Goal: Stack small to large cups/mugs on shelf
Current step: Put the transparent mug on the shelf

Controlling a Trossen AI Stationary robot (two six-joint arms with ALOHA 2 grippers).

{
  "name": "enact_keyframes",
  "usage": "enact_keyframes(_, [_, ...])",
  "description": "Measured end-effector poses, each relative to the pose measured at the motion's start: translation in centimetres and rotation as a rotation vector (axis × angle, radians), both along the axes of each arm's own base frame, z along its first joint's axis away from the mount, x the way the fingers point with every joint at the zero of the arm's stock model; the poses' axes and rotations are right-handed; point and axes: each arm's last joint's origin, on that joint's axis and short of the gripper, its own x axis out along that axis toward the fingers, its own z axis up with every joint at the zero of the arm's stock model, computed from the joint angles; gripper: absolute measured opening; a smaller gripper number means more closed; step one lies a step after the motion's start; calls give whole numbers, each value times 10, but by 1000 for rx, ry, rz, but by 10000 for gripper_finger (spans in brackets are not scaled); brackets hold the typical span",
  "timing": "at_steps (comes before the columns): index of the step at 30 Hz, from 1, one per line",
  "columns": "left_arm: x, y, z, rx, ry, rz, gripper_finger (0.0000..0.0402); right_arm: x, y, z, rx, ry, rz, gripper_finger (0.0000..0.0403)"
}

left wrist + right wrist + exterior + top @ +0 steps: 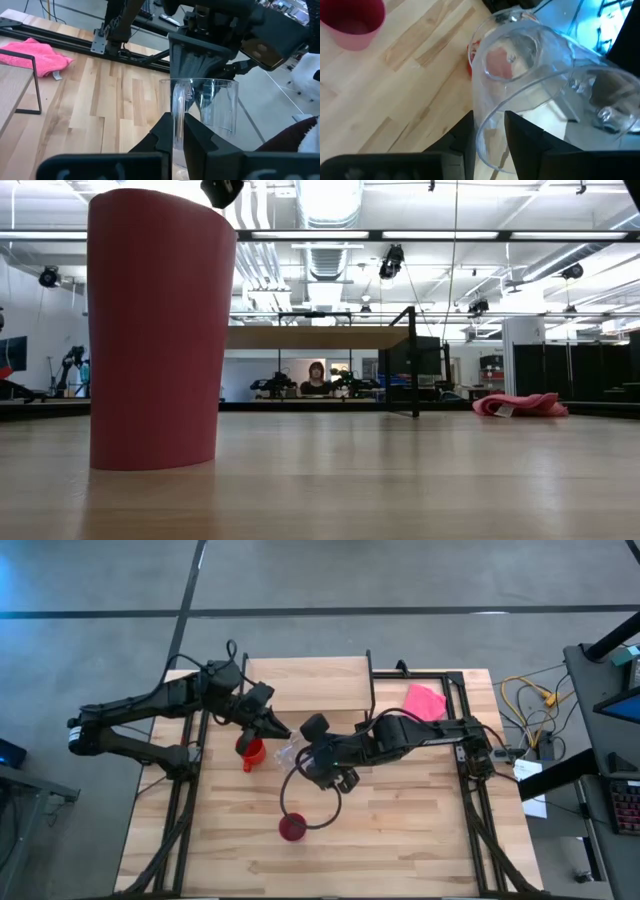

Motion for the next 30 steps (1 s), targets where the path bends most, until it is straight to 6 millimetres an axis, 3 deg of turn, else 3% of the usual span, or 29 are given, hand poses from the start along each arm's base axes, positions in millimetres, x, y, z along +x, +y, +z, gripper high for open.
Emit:
enact_keyframes(23, [1,14,-12,129,54,273,2,-21,0,15,165,-24,-181,91])
enact_keyframes(30, [-1,24,-12,260,77,566,4,-28,0,23,234,-52,-227,81])
